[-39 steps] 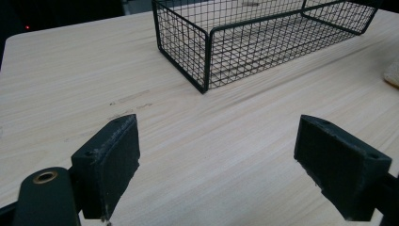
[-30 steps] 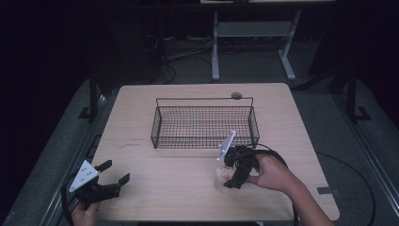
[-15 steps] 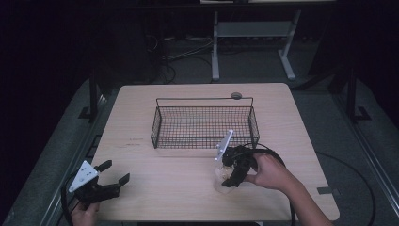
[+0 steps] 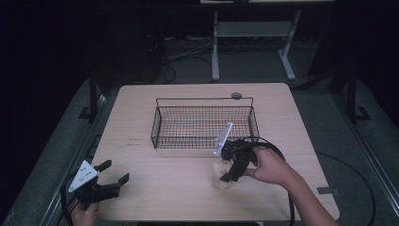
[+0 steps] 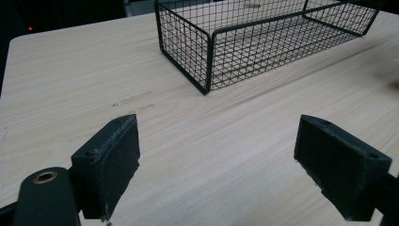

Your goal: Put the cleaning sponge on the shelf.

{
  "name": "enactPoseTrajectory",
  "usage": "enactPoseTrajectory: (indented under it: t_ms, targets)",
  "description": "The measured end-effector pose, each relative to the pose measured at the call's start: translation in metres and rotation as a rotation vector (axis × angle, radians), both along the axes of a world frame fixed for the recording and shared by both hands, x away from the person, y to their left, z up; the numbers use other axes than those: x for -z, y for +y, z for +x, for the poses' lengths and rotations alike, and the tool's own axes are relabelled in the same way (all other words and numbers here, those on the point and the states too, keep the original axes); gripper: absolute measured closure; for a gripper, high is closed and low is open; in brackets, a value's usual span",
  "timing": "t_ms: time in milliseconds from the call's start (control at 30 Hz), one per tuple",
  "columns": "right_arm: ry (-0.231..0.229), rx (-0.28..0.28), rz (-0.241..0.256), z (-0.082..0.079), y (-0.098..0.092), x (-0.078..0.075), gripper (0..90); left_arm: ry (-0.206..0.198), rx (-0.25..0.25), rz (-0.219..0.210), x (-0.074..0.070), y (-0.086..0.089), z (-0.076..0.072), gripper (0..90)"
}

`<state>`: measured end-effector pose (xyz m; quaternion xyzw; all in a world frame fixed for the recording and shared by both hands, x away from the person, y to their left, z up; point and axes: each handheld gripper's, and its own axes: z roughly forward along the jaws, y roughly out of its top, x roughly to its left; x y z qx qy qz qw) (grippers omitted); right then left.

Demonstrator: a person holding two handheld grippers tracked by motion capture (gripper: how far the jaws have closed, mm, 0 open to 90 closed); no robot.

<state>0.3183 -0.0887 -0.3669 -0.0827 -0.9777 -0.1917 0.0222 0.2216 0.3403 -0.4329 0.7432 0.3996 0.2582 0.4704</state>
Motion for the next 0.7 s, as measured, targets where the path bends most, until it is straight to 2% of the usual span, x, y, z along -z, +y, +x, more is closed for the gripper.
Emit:
enactPoseTrajectory:
  t_ms: [700]
  targets:
    - [-0.002, -0.006, 0.025, 0.015, 0.006, -0.028, 28.1, -0.005, 0.002, 0.007, -0.001, -0.001, 0.000, 13.9]
